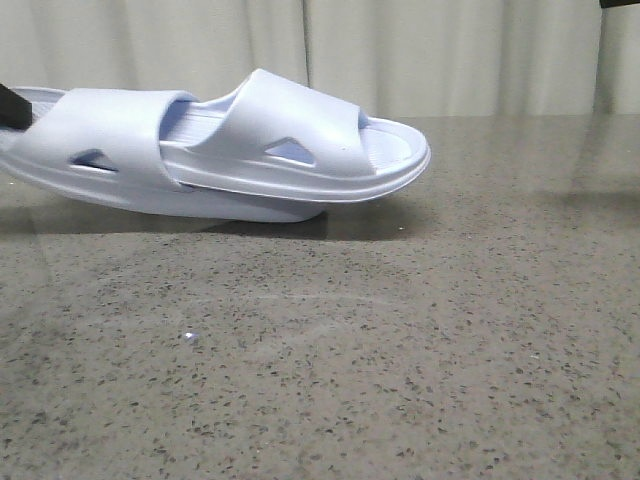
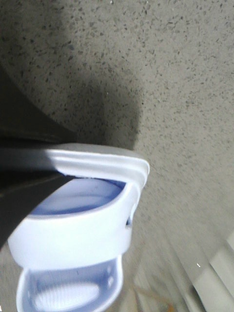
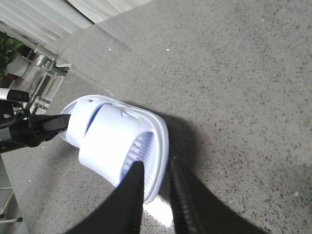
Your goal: Insert blue slippers together front up
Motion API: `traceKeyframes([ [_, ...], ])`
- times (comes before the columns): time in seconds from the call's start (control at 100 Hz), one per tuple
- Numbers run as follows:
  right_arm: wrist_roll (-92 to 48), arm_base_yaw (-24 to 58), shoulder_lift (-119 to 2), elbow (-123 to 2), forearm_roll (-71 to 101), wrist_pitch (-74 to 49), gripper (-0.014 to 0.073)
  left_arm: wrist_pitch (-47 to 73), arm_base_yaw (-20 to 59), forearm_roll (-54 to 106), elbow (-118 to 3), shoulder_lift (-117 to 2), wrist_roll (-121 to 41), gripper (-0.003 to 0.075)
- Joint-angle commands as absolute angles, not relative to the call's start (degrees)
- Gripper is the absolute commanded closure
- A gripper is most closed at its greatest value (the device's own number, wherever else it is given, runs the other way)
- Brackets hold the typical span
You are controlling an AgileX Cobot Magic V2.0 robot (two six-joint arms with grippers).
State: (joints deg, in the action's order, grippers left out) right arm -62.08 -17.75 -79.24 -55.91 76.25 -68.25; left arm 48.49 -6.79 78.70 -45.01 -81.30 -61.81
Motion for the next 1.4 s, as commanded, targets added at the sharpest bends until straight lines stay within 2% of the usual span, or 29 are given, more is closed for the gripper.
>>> traceKeyframes([
  [0.0,-61.85,-18.23,-77.28,-57.66,78.7,-74.07,0.0503,48.14,-4.6,79.84,-46.34,-79.46,-65.14,0.0681],
  [0.07,-61.85,-18.23,-77.28,-57.66,78.61,-74.21,0.0503,47.7,-4.05,79.89,-46.34,-79.46,-66.57,0.0631],
  [0.15,-61.76,-18.23,-77.28,-57.66,78.47,-74.21,0.0503,47.01,-4.18,79.38,-46.34,-79.46,-67.49,0.054],
  [0.23,-61.76,-18.23,-77.28,-57.66,78.06,-74.21,0.0503,45.92,-4.19,78.62,-46.34,-79.46,-67.49,0.0412],
  [0.33,-61.76,-18.27,-77.28,-57.66,77.94,-74.08,0.0503,45.21,-4.19,77.71,-46.47,-79.46,-67.49,0.0316],
  [0.4,-61.76,-18.27,-77.28,-57.66,77.37,-73.84,0.0503,45.68,-4.19,76.59,-47.21,-79.32,-67.49,0.0295],
  [0.67,-61.76,-18.27,-77.28,-57.66,75.99,-73.08,0.0506,49.24,-4.19,73.27,-54.9,-72.92,-67.49,0.0296],
  [0.74,-61.76,-18.27,-77.28,-57.66,75.99,-72.88,0.0529,49.24,-4.19,72.36,-56.89,-70.61,-67.49,0.0309],
  [0.81,-61.76,-18.27,-77.28,-57.66,75.99,-72.84,0.0592,49.05,-4.19,71.59,-58.49,-68.54,-67.49,0.0365],
  [0.89,-61.76,-18.27,-77.05,-57.66,75.99,-72.53,0.0687,46.93,-4.19,71.14,-59.14,-66.18,-67.49,0.05],
  [0.93,-61.76,-18.27,-76.54,-57.66,75.99,-71.91,0.0691,45.76,-4.19,70.84,-59.14,-64.94,-67.49,0.0576],
  [0.98,-61.76,-18.13,-75.69,-57.66,75.99,-70.7,0.0676,44.1,-4.19,70.37,-59.14,-63.56,-67.49,0.0708],
  [1.11,-62.01,-17.41,-71.71,-56.66,76.28,-65.56,0.0672,39.33,-4.01,69.67,-58.67,-60.45,-67.57,0.0705],
  [1.22,-63.4,-14.38,-66.33,-52.7,76.41,-55.72,0.0672,30.07,-2.43,69.35,-55.29,-56.24,-70.26,0.0705],
  [1.39,-71.18,-5.3,-55.67,-42.32,83.2,-36.7,0.0672,15.17,5.56,69.45,-45.77,-49.21,-74.72,0.0705],
])
